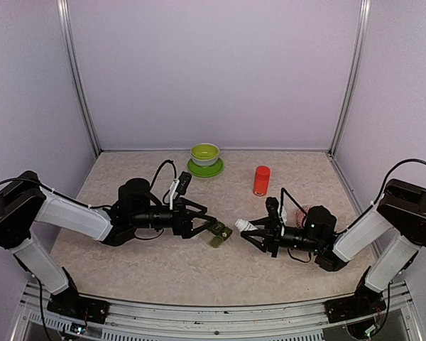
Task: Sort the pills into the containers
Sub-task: Pass from the right arm to the left
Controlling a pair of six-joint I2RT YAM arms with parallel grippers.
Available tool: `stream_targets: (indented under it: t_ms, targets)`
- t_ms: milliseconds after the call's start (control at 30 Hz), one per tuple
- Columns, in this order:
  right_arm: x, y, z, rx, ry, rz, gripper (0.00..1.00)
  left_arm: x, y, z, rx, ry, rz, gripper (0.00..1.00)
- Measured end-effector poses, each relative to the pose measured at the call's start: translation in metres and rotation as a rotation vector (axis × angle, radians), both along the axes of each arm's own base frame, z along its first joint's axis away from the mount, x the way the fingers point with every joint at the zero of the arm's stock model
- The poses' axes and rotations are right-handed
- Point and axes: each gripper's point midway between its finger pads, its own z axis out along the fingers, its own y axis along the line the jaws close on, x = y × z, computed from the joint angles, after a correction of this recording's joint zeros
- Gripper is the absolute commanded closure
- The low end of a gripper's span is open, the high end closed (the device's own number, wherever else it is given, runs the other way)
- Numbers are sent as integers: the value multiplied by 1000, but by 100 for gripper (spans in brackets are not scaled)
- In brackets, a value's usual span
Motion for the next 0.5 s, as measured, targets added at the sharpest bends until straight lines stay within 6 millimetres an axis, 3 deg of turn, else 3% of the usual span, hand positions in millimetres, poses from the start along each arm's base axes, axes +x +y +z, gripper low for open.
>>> stream_targets:
  t_ms: [300,500]
  targets:
    - [-19,-10,33,97,-125,42,81,-24,-49,49,-21,2,-139,6]
    - [-25,-14,57,143,-188,55,81,-33,-65,57,11,21,-178,12]
